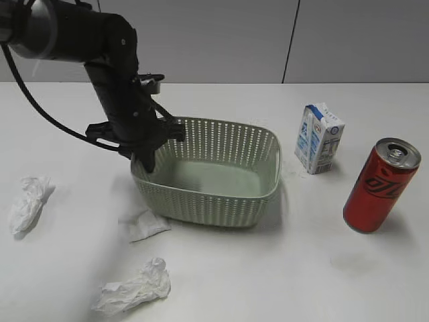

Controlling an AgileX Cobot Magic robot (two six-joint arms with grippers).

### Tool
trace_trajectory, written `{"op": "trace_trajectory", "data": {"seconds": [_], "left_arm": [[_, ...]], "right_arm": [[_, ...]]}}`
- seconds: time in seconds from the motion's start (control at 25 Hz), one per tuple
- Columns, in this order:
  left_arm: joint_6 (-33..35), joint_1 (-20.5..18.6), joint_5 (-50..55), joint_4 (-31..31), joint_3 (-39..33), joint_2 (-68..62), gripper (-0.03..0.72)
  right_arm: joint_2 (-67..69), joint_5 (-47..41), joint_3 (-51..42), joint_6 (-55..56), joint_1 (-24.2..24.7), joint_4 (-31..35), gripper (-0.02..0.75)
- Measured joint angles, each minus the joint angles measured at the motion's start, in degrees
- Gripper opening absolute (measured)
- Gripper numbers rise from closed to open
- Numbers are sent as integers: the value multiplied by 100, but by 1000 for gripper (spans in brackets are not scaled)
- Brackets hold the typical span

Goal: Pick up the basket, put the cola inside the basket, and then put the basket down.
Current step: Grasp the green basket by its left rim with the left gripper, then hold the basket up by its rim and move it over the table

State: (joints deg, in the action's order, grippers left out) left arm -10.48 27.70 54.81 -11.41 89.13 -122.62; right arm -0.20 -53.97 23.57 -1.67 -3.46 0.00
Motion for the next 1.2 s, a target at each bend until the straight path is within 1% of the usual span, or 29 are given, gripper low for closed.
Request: {"op": "trace_trajectory", "data": {"seconds": [0.2, 0.4, 0.48, 0.56, 0.68, 0.72, 0.84, 0.92, 1.04, 1.2], "left_arm": [[-173, 0, 285, 60, 118, 91, -1], [-808, 20, 485, 75, 101, 480, -1], [-925, 89, 336, 111, -104, 720, -1], [-980, 193, 123, 113, -470, 1027, -1], [-1007, 276, -260, -107, -1160, 1434, -1], [-1007, 278, -352, -152, -1299, 1504, -1], [-1012, 278, -407, -138, -1594, 1580, -1], [-1022, 278, -435, -126, -1716, 1580, -1], [-1022, 278, -637, -145, -1858, 1580, -1], [-1028, 298, -776, -134, -1894, 1585, -1]], "right_arm": [[0, 0, 0, 0, 0, 0, 498], [0, 0, 6, 0, 0, 0, 498], [38, 0, 75, 0, 0, 38, 498], [239, -55, 219, 0, 0, 94, 498], [860, -317, 543, 18, 0, 220, 500], [1141, -404, 662, 24, 0, 298, 515], [1979, -515, 1131, 30, 0, 704, 624], [2586, -520, 1406, 35, 0, 870, 650], [3507, -527, 1802, 41, 0, 1017, 655], [4795, -652, 2370, 41, 0, 1300, 626]]}}
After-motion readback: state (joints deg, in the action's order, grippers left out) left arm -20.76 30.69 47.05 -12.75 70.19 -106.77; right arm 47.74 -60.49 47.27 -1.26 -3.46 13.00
